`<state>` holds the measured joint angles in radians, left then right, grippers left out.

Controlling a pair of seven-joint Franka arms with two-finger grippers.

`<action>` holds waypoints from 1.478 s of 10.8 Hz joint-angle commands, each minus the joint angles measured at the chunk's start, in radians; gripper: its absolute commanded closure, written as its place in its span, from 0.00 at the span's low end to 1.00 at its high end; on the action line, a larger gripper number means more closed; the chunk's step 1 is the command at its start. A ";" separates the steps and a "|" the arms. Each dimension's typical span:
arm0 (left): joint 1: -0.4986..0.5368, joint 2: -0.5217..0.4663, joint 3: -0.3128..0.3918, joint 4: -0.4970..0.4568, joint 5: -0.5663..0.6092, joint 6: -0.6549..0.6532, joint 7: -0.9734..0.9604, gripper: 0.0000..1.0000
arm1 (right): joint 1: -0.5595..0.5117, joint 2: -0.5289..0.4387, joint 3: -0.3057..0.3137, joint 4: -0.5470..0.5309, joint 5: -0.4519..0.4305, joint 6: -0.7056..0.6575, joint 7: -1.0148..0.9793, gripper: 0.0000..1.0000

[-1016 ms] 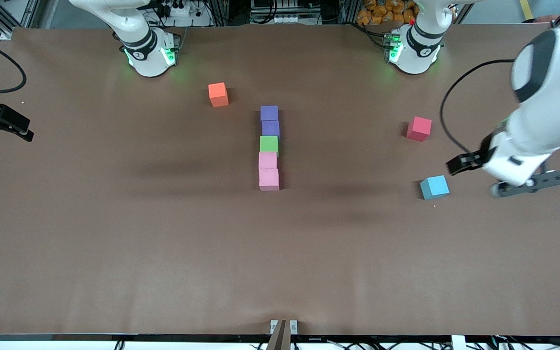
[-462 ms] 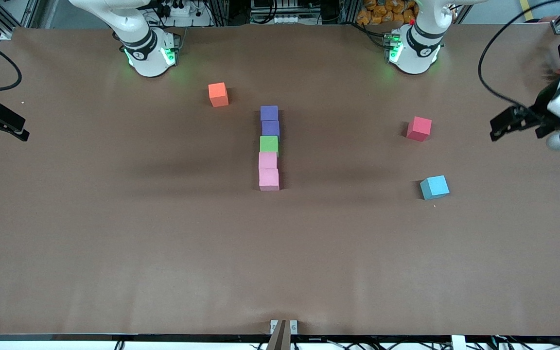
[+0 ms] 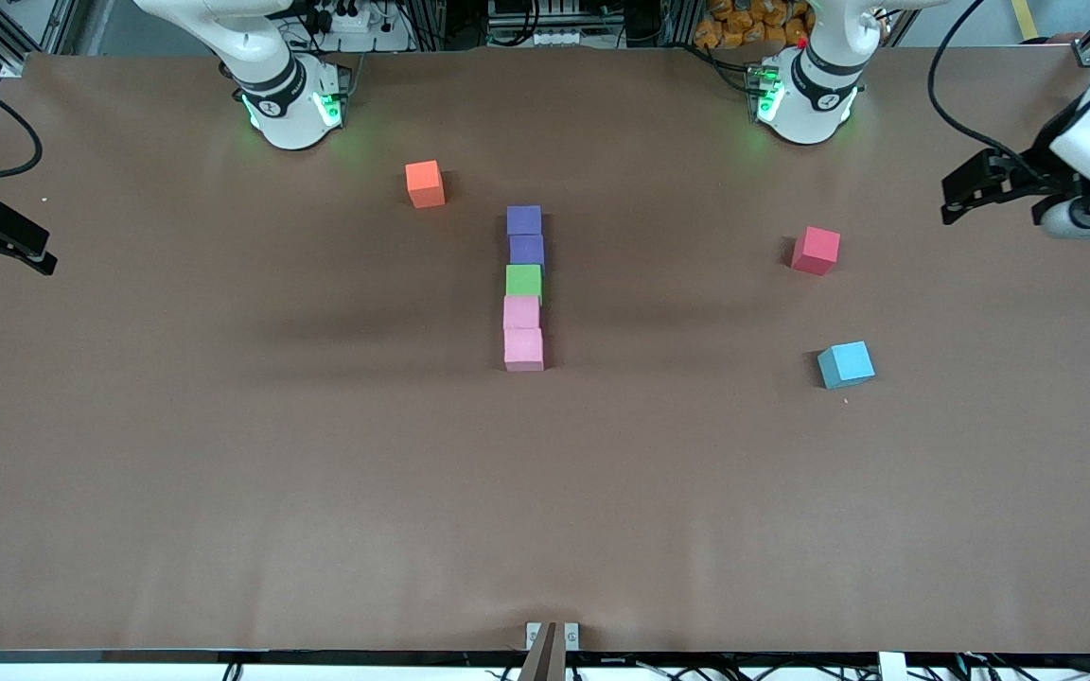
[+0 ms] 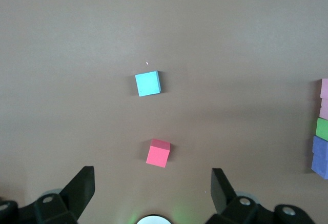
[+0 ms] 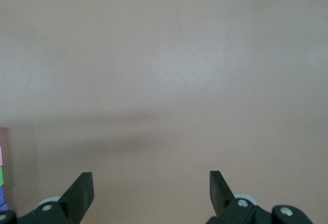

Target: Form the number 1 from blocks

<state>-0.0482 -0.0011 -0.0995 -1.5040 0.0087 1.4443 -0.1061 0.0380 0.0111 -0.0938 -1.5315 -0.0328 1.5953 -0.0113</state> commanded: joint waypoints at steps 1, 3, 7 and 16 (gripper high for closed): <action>0.016 0.018 -0.019 0.004 -0.018 -0.004 0.011 0.00 | -0.013 0.004 0.006 0.011 0.013 -0.009 0.008 0.00; 0.027 0.018 -0.020 0.004 -0.010 0.016 0.014 0.00 | -0.015 0.006 0.006 0.010 0.013 -0.009 0.008 0.00; 0.028 0.013 -0.016 -0.007 -0.007 0.082 0.020 0.00 | -0.014 0.012 0.006 0.010 0.013 -0.009 0.008 0.00; 0.028 0.000 -0.026 -0.035 -0.010 0.099 0.016 0.00 | -0.013 0.013 0.006 0.008 0.014 -0.011 0.008 0.00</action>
<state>-0.0307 0.0207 -0.1191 -1.5173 0.0086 1.5305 -0.1061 0.0379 0.0222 -0.0949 -1.5316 -0.0325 1.5932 -0.0108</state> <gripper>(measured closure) 0.000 0.000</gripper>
